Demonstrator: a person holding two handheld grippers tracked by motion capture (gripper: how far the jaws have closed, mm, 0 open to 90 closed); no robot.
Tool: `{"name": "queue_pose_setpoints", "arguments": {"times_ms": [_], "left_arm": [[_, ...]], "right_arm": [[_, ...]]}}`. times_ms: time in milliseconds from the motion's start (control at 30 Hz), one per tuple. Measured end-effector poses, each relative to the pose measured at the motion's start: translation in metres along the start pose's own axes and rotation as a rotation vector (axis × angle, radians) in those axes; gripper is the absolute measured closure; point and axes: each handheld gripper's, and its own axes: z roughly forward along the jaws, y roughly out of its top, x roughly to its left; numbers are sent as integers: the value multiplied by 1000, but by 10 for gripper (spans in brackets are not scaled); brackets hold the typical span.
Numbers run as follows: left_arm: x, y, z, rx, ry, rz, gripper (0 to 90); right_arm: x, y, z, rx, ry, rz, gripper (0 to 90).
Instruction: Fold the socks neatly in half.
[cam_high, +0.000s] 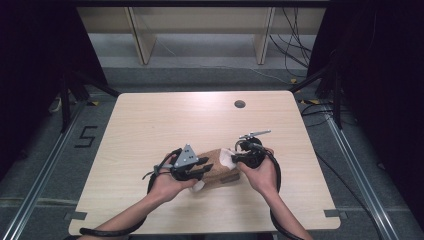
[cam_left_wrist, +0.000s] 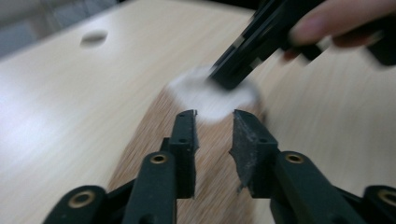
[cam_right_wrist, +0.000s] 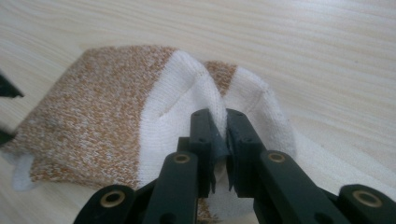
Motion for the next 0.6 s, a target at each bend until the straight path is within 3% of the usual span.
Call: {"name": "queue_pose_setpoints", "arguments": {"times_ms": [33, 100, 167, 200, 233, 400, 600], "left_arm": [[2, -8, 5, 41, -28, -7, 730], [1, -18, 10, 65, -50, -21, 736], [-2, -23, 13, 71, -42, -10, 737], [-3, -24, 15, 57, -38, -26, 736], [-3, -24, 16, 78, -35, 0, 736], [-5, -25, 19, 91, -14, 33, 735], [-4, -26, 20, 86, -7, 20, 736]], "right_arm": [[0, -1, 0, 2, 4, -7, 822], [0, -4, 2, -7, -17, -10, 820], [-1, -7, 4, -16, -26, -19, 820], [-1, -8, 5, -18, -31, -27, 819], [0, -9, 6, -27, -34, -26, 820], [2, -9, 7, -16, -57, -70, 821], [-1, -13, 10, -39, -42, -58, 822]]}}
